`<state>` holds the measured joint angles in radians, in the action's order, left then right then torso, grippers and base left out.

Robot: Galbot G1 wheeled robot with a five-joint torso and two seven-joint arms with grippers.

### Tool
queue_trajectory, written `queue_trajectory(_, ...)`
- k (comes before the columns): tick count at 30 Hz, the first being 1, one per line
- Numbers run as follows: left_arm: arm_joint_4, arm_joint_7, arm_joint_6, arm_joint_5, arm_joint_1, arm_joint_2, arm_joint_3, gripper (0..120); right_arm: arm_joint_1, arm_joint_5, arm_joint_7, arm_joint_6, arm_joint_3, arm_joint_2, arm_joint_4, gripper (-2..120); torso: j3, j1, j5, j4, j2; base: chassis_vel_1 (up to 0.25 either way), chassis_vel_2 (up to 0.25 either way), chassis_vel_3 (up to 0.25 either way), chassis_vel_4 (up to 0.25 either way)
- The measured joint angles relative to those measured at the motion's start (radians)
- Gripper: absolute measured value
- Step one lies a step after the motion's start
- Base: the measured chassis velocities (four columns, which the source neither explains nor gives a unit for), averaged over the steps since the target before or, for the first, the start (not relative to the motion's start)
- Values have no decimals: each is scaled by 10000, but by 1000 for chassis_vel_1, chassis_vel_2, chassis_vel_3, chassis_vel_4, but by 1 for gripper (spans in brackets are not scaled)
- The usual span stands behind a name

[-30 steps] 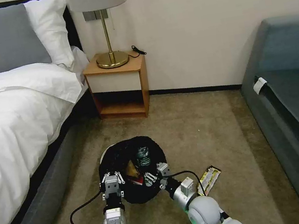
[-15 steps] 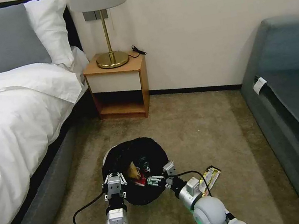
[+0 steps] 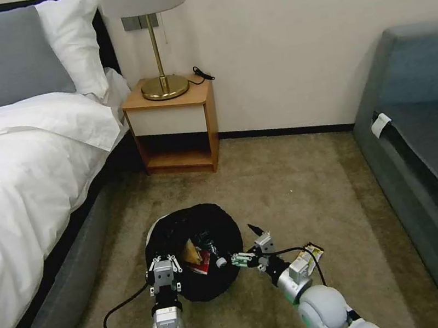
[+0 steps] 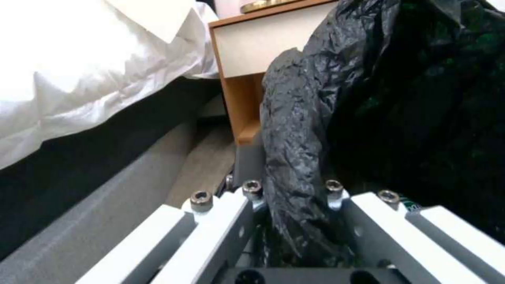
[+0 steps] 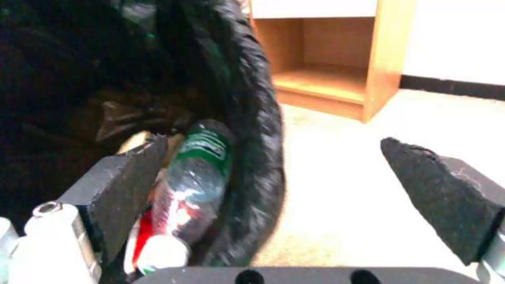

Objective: Pick up the trash bin, then pick up the garbage on the floor and place it into the trash bin.

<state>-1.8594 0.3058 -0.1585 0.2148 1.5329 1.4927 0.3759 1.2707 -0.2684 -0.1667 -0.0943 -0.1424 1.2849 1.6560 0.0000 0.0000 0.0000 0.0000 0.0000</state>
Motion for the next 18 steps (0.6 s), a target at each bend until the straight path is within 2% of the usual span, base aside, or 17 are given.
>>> queue_trajectory(6, 0, 1, 2, -80, -28, -69, 68, 4, -18, -49, 116, 51, -165, -74, -130, 100, 0, -1, 1, 0, 0, 0, 0, 0, 0)
queue_trajectory(13, 17, 1, 17, -173, -53, -140, 122, 4, -31, 8, 479, 806, -347, -149, -215, 100, 0, 0, 0, 0, 0, 0, 0, 0, 0)
queue_trajectory(16, 71, -20, 33, -222, -76, -188, 140, 4, -82, 105, 1023, 1531, -497, -234, -391, 100, 0, -1, -1, 0, 0, 0, 0, 0, 0)
queue_trajectory(18, 87, -26, 35, -230, -82, -196, 141, 4, -108, 133, 1173, 1710, -535, -259, -477, 100, 0, 0, 0, 0, 1, 0, 0, 0, 0)
